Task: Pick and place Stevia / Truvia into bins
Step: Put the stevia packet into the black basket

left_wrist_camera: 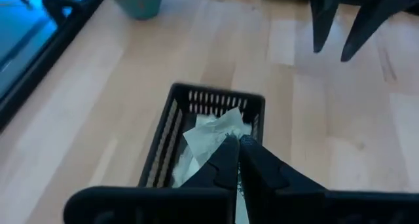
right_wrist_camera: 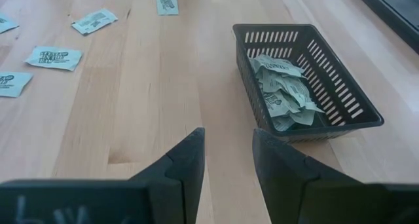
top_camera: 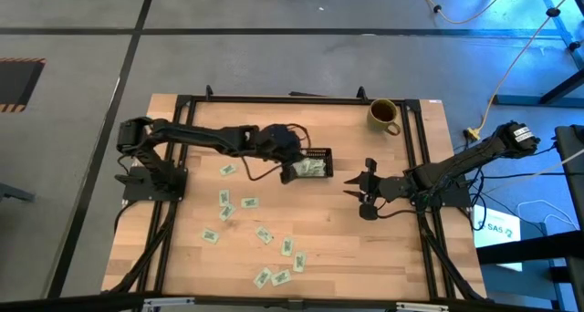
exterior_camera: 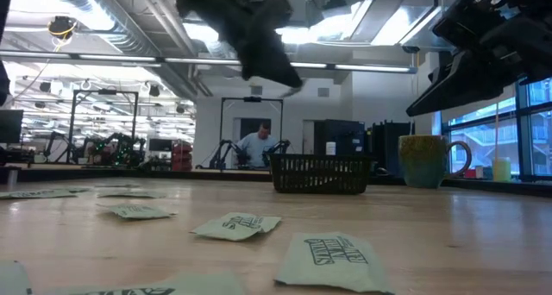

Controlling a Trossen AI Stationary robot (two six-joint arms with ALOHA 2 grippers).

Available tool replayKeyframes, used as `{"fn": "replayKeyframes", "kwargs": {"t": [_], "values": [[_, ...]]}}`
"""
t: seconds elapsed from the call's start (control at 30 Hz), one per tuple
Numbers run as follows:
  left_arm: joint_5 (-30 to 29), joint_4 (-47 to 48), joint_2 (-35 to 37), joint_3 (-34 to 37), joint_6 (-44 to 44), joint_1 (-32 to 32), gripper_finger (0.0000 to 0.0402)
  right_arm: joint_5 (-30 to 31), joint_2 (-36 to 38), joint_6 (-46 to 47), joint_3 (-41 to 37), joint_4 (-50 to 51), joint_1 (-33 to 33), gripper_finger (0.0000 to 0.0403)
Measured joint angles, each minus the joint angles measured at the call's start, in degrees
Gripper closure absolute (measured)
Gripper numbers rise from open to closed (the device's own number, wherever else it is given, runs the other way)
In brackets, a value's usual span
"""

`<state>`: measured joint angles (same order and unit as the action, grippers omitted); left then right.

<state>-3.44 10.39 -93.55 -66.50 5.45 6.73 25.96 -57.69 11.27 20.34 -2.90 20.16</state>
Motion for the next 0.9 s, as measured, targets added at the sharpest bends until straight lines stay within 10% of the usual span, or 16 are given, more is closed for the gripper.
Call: {"fn": "replayKeyframes", "kwargs": {"t": [0.9], "values": [[-7.1, 13.18, -21.83, -16.9, -10.35, -0.16, 0.0373, 0.0, 0.0, 0.13, 0.0, -0.22, -0.12, 0.0272]]}}
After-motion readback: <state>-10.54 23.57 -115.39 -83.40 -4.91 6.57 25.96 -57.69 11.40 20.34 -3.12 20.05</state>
